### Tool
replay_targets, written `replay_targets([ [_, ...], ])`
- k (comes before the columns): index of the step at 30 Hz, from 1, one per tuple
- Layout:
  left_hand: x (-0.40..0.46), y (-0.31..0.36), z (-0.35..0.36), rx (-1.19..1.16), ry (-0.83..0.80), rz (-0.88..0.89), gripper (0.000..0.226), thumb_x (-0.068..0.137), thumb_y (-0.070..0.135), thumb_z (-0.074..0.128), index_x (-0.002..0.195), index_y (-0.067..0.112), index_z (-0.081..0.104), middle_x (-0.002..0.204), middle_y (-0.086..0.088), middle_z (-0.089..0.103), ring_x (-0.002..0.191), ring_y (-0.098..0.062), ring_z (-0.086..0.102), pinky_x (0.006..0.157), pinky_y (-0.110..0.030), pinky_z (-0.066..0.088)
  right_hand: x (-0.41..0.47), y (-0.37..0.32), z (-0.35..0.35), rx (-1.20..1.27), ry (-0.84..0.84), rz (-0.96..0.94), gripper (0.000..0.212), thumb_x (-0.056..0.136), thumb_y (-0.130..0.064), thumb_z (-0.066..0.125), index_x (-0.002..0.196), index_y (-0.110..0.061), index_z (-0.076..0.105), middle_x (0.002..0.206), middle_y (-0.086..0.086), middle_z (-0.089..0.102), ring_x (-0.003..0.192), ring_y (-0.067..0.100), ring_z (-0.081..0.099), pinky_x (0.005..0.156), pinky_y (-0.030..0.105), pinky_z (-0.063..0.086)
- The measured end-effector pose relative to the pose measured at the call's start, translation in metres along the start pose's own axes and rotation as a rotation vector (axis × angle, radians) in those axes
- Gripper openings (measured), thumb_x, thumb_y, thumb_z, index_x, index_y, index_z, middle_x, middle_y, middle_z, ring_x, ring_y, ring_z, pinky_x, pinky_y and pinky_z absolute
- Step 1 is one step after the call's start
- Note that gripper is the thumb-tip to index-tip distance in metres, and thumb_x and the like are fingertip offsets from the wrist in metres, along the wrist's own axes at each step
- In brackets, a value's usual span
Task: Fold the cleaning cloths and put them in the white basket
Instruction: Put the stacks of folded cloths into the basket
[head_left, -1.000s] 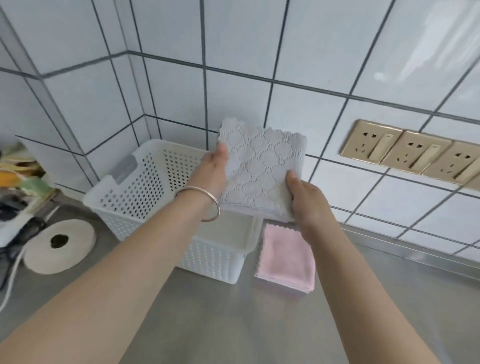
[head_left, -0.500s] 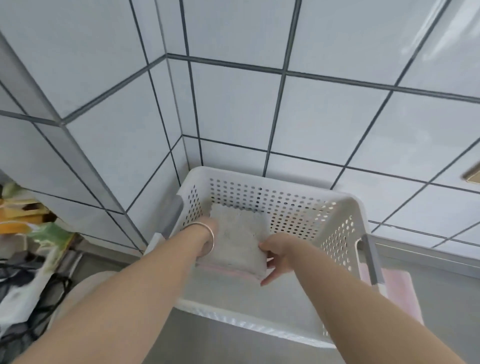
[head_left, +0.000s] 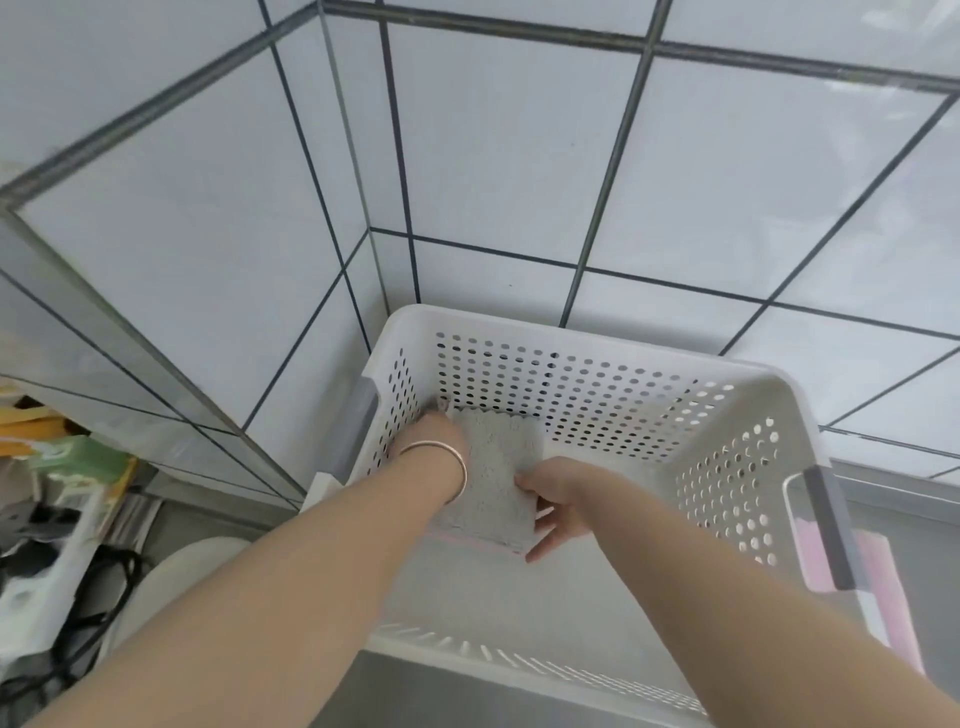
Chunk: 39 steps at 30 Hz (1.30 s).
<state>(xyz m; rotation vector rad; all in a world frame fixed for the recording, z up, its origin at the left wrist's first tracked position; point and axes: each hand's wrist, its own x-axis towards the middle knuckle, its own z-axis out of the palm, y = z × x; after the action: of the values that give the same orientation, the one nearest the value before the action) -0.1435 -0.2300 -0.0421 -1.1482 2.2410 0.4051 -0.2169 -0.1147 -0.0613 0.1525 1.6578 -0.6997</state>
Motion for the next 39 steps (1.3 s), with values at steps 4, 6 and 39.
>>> replay_targets([
  [4, -0.012, 0.011, -0.004, 0.190, 0.155, 0.140, 0.047, 0.095, 0.010, 0.030, 0.139, -0.005, 0.021, 0.146, -0.021, 0.028, 0.134, -0.033, 0.032, 0.105, -0.040, 0.035, -0.006, -0.005, 0.014, -0.086, 0.070, -0.026, 0.036, 0.099, -0.021, 0.036, 0.128, 0.001, 0.040, 0.124, 0.022, 0.048, 0.112, 0.041, 0.051, 0.082, 0.054, 0.052],
  [6, -0.024, 0.013, 0.001, 0.385, 0.037, 0.198, 0.051, 0.094, 0.020, 0.042, 0.137, -0.004, 0.029, 0.145, -0.019, 0.033, 0.133, -0.033, 0.034, 0.104, -0.040, 0.036, -0.009, -0.006, 0.017, -0.075, 0.059, -0.061, 0.038, 0.099, -0.019, 0.038, 0.130, 0.002, 0.040, 0.120, 0.022, 0.050, 0.112, 0.040, 0.052, 0.086, 0.053, 0.051],
  [39, -0.282, 0.208, 0.038, -0.848, 0.553, 1.097, 0.038, 0.087, 0.006, 0.046, 0.124, 0.017, 0.050, 0.129, 0.001, 0.051, 0.118, -0.008, 0.046, 0.098, -0.014, 0.031, -0.173, 0.147, -0.201, -0.136, 1.011, -0.794, 0.019, 0.090, -0.013, 0.049, 0.105, -0.014, 0.060, 0.086, 0.001, 0.065, 0.083, 0.021, 0.062, 0.066, 0.024, 0.040],
])
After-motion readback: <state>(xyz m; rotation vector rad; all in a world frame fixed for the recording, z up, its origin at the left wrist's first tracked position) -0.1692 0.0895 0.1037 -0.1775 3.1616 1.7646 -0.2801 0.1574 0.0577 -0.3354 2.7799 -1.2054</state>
